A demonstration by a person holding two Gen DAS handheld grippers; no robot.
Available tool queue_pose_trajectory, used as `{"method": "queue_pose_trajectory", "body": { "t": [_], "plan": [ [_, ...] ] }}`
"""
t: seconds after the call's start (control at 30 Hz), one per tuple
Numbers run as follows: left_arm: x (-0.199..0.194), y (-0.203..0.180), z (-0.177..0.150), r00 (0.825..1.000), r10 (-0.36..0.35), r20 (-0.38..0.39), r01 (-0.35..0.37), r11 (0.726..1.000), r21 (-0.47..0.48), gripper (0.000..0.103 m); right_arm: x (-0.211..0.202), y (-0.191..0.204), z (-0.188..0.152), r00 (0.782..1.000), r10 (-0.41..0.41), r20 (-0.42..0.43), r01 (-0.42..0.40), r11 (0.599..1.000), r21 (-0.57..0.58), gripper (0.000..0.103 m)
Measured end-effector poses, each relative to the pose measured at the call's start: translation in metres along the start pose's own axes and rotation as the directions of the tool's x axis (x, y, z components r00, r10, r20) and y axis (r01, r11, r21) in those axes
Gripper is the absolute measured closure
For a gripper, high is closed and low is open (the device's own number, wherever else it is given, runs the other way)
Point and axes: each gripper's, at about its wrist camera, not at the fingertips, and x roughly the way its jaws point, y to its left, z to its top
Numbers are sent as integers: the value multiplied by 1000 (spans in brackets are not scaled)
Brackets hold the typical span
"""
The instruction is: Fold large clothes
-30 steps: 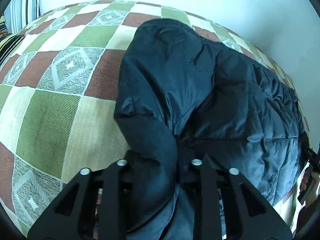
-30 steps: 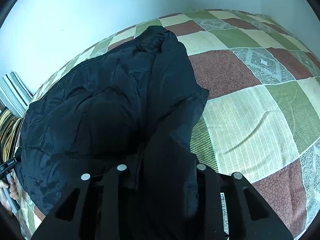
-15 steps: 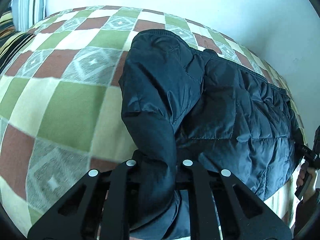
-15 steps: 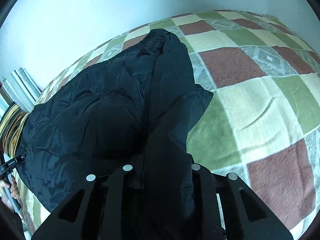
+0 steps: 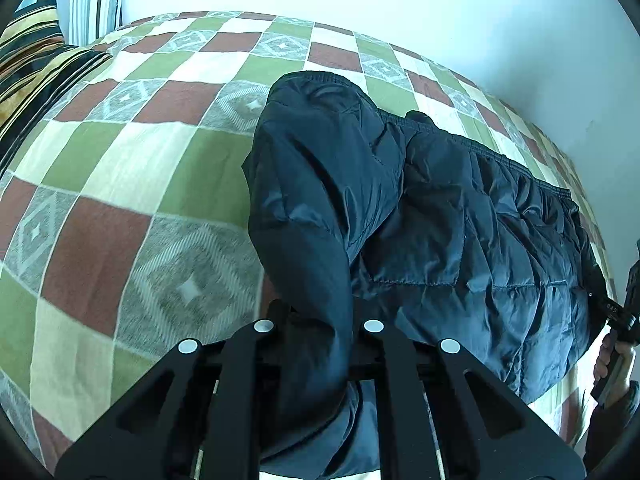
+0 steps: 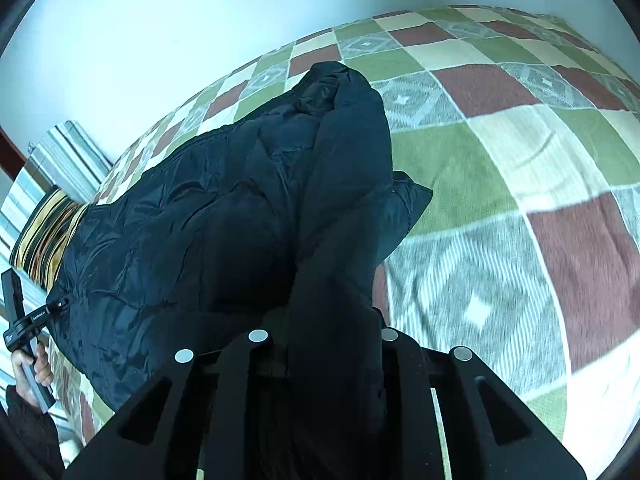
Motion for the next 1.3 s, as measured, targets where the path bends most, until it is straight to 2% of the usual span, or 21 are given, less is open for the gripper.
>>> {"method": "queue_pose_trajectory", "body": {
  "t": [0.4, 0.5, 0.6, 0.73, 0.9, 0.97, 1.07, 1.17, 1.27, 1.3],
  "plan": [
    [-33, 36, -48, 1000, 21, -16, -22, 999, -33, 91, -9, 31, -39, 999, 38, -21, -38, 999, -26, 83],
    [-33, 45, -53, 1000, 3, -23, -4, 999, -45, 90, -9, 38, -45, 1000, 22, -16, -23, 998, -56, 83],
    [-27, 52, -54, 999, -26, -32, 24, 998, -60, 85, -10, 41, -46, 1000, 7, -8, -7, 998, -64, 83],
    [-22, 62, -54, 997, -65, -34, 62, 994, -94, 73, -11, 40, -47, 1000, -3, 1, 3, 997, -73, 82],
    [-22, 63, -55, 998, -52, -27, 49, 994, -95, 67, -17, 44, -53, 999, -26, 22, 28, 996, -79, 76],
    [-22, 61, -54, 999, -23, -25, 21, 996, -83, 59, -19, 44, -53, 999, -37, 26, 39, 996, -77, 74],
    [-24, 54, -54, 999, 51, -12, -52, 998, -29, 50, -25, 45, -55, 996, -79, 46, 83, 993, -89, 69],
    [-28, 49, -54, 994, 109, 1, -109, 994, 6, 44, -34, 50, -58, 986, -149, 73, 157, 982, -108, 58],
    [-34, 50, -54, 993, 117, 11, -117, 993, -1, 41, -49, 56, -60, 970, -212, 116, 226, 966, -127, 53],
    [-37, 53, -54, 994, 107, 19, -106, 994, -15, 40, -57, 60, -60, 956, -256, 147, 275, 952, -135, 51]
  ]
}}
